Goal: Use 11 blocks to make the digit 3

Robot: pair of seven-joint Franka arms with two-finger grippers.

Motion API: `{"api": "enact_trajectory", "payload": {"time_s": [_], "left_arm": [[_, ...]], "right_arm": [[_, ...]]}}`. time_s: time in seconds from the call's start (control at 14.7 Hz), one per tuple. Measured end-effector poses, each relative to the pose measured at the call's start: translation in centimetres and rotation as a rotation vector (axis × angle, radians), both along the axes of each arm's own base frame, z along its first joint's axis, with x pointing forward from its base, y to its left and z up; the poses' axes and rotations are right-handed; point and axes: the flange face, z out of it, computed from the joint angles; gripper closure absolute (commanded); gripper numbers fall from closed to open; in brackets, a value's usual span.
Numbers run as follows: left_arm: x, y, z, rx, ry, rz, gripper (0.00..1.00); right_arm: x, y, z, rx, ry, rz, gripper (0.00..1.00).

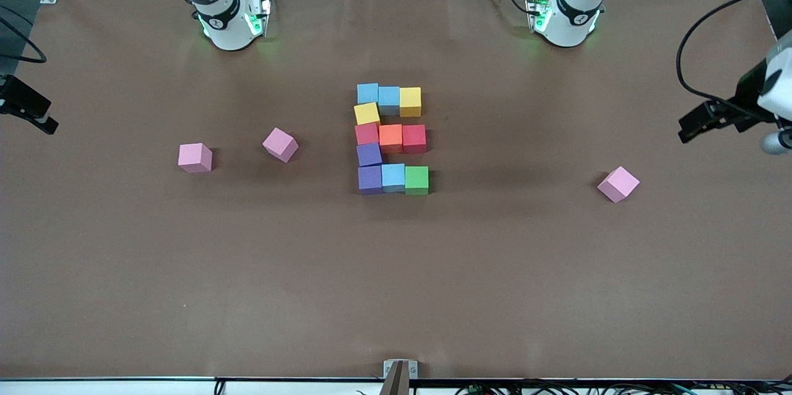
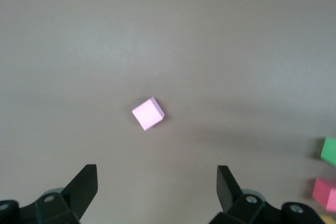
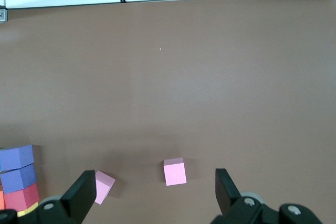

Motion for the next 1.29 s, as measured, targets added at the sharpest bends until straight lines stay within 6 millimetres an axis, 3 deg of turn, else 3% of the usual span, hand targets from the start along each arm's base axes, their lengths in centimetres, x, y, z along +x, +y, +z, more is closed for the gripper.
{"api": "enact_trajectory", "payload": {"time_s": [0.27,0.48,0.68,1.29], "left_arm": [[-4.2,-0.8,0.6,-0.003,0.03,-0.113,0.0],[-6.2,-3.7,1.6,0.005,0.038,-0.177,0.0],[-6.8,-5.0,2.1,-0.019,0.032,-0.196,0.0],[-6.6,-4.4,2.7,-0.028,0.018,-0.185,0.0]], "right_arm": [[0.0,0.1,0.0,0.0,0.0,0.001,0.0],[0.0,0.1,0.0,0.0,0.0,0.002,0.0],[0.0,0.1,0.0,0.0,0.0,0.002,0.0],[0.0,0.1,0.0,0.0,0.0,0.002,0.0]]}}
